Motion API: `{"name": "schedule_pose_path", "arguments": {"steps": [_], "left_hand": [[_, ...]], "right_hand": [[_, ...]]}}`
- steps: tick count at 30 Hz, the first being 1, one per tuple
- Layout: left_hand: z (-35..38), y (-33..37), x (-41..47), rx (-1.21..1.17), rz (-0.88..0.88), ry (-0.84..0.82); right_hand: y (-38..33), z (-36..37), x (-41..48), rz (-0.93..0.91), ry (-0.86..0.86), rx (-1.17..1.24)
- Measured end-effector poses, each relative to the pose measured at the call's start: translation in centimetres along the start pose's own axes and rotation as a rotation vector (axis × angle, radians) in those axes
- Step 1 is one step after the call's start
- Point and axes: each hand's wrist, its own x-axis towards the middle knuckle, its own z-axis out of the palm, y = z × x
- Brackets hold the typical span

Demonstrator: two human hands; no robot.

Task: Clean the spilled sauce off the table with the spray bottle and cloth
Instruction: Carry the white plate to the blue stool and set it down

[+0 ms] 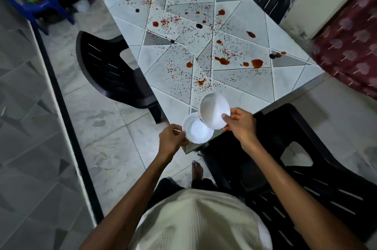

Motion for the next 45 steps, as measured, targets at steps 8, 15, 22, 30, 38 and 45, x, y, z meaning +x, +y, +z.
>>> {"name": "schedule_pose_path", "arguments": {"steps": [8, 15, 22, 30, 38, 45], "left_hand": [[-0.9, 0.2, 0.7, -0.08, -0.037, -0.046], [-1.4, 0.5, 1.3, -0.165, -0.063, -0.12], [-3.6, 1.2, 2.5, -0.006, 0.102, -0.093], [-14.9, 4.4, 5.4, 0.063, 0.261, 0.112], [-33.6, 5.3, 11.0, -0.025, 0.268, 0.286], [-48.3, 5.1, 17.6, 0.001, 0.265, 0.42]], "right_hand": [[2.1, 3.4, -0.8, -0.252, -0.08, -0.47], [2.3, 3.8, -1.1, -0.386, -0.028, -0.582], [0.6, 5.8, -0.8, -0.358, -0.028, -0.549], [-7.5, 16.1, -0.7, -0.567, -0.06, -0.504], [-18.2, 34.5, -1.2, -0.451, -0.283, -0.246], [-25.8, 49.9, -1.6, -0.449, -0.388, -0.167]]}}
